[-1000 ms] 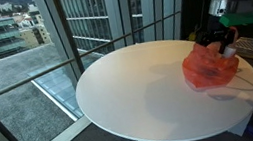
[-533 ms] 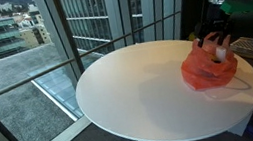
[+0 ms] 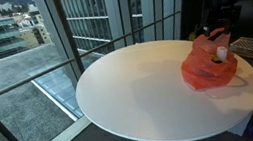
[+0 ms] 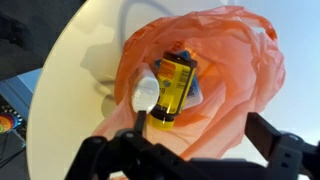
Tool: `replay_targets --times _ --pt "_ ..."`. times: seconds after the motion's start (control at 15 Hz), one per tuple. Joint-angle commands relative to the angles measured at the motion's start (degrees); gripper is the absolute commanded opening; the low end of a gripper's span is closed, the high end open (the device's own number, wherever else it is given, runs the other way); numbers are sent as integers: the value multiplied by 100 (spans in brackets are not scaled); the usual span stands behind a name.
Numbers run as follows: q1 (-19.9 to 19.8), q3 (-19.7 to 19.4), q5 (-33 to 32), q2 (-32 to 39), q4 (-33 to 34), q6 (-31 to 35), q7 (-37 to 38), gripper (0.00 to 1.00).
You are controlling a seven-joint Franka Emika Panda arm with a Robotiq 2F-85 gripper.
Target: Pick up the yellow and brown bottle from the table and put it in the plastic bag
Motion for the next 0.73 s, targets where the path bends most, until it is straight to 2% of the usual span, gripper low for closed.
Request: replay_targets --times 0.0,0.27,0.67 --pt "-150 -63 -117 -327 128 -600 -505 100" --pt "-253 -130 -194 -479 243 -851 -872 100" --pt "-273 -118 -179 -437 196 -671 -841 100"
